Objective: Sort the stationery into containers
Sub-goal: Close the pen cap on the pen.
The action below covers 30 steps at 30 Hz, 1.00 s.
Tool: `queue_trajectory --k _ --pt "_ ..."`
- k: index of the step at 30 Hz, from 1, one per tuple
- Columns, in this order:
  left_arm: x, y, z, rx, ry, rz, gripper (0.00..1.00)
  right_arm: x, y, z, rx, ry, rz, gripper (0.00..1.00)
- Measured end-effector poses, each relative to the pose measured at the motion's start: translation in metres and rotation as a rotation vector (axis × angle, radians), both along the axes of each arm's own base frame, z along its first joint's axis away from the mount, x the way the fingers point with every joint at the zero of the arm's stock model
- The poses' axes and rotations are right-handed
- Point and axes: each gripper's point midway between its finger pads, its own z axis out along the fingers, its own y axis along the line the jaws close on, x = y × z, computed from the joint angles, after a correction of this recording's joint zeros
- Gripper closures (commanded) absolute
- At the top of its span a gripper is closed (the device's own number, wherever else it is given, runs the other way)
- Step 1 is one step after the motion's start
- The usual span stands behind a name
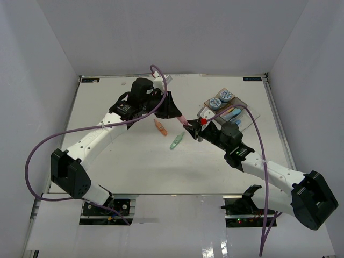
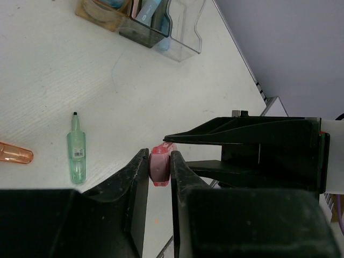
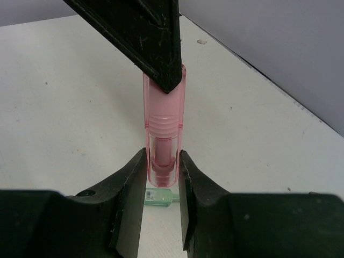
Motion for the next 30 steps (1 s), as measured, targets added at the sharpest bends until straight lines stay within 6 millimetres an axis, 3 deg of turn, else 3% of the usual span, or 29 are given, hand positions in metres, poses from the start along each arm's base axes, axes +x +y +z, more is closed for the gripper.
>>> queue_trajectory --k 11,30 --pt "0.001 -0.001 0.001 -0.011 0.01 0.007 0.81 0.004 0.001 0.003 -0.032 -0.011 -0.001 0.82" --pt "0.012 -0.001 -0.011 -0.013 0.011 0.049 0.74 0.016 0.003 -0.004 -0.116 0.021 -0.028 0.83"
